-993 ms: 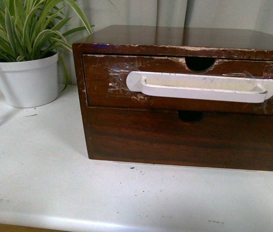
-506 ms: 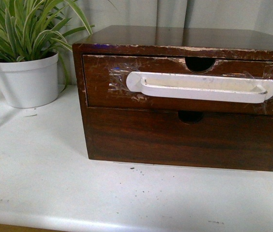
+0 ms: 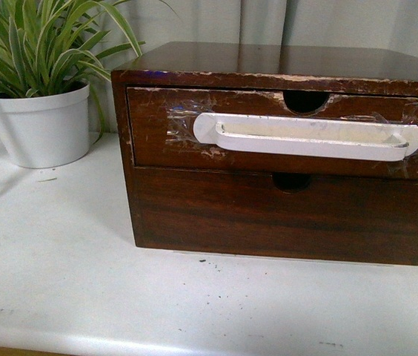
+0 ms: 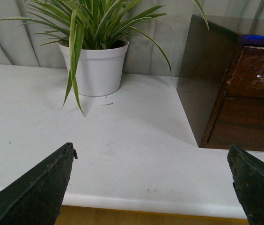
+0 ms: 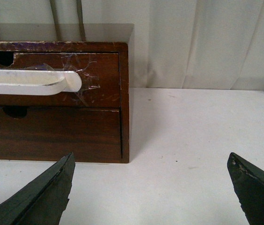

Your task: Open drawer

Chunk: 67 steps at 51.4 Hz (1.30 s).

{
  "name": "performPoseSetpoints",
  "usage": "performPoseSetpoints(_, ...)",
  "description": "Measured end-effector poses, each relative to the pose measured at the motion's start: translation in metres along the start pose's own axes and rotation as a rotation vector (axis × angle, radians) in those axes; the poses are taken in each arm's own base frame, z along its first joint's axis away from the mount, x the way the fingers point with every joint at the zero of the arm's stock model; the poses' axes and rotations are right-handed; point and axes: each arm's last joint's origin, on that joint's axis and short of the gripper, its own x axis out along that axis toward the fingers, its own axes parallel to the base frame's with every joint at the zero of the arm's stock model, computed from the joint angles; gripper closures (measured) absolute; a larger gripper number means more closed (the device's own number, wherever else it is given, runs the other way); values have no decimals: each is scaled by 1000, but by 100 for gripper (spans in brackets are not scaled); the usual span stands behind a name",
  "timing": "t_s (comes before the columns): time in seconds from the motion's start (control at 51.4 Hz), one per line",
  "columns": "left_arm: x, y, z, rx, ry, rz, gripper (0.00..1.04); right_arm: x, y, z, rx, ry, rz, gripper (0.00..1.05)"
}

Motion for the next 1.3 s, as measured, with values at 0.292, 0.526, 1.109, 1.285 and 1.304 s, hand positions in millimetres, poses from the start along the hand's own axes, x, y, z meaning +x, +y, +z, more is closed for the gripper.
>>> performPoseSetpoints(0.292,0,0,0,0,0,0,6,0,0,0,0,0,0,9)
performPoseSetpoints(0.526,5,2,0,-54,169,191,6,3,0,3,-54,200,336,9)
performPoseSetpoints(1.109,103,-65,108,594,266,-729,6,87,22,105,-654,291,657,9)
performPoseSetpoints(1.285,127,-106,119,685,256,-918,6,103,30,106,-788,346,737,9)
performPoseSetpoints(1.304,129,-110,118,693,260,-933,6,104,30,106,-798,347,741,9)
